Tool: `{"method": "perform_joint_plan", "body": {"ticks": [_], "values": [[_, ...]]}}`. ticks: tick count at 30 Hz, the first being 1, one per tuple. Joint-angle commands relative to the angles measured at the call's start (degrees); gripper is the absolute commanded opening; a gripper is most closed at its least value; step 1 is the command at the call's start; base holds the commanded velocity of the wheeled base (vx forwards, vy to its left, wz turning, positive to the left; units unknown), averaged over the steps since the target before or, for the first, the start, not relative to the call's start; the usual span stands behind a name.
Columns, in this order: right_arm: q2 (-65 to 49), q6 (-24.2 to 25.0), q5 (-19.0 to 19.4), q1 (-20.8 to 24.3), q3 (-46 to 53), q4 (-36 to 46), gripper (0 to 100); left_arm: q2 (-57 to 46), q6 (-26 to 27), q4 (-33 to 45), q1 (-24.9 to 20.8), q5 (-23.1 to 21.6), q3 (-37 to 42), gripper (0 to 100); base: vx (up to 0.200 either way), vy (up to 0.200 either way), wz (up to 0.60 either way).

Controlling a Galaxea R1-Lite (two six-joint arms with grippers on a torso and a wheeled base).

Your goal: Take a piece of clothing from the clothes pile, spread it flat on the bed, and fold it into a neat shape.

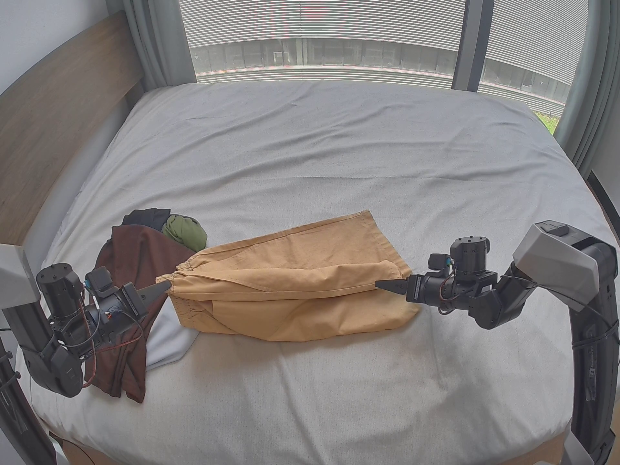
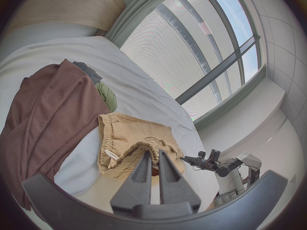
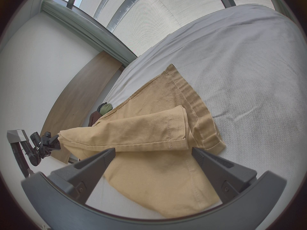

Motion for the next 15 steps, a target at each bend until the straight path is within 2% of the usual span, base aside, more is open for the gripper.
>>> {"method": "perform_joint_plan", "body": {"ticks": [1, 9, 12, 13, 15], "values": [[2.9, 0.1, -0.9, 0.4, -2.3, -0.4, 100, 0.1, 0.0, 0.0, -0.1, 0.0, 0.1, 0, 0.000, 0.000, 0.00], [3.2, 0.5, -1.3, 0.9, -3.0, -1.4, 100, 0.9, 0.1, 0.0, -0.1, 0.0, 0.2, 0, 0.000, 0.000, 0.00], [2.7, 3.1, -1.4, 1.7, -2.7, -2.9, 100, 0.9, 0.1, 0.0, -0.2, 0.1, 0.2, 0, 0.000, 0.000, 0.00], [2.7, 3.3, -1.4, 1.7, -2.7, -3.1, 0, 0.9, 0.1, 0.0, -0.3, 0.1, 0.2, 0, 0.000, 0.000, 0.00], [2.6, 3.4, -1.5, 1.8, -2.8, -3.5, 0, 0.9, 0.1, 0.0, -0.3, 0.1, 0.2, 0, 0.000, 0.000, 0.00]]}}
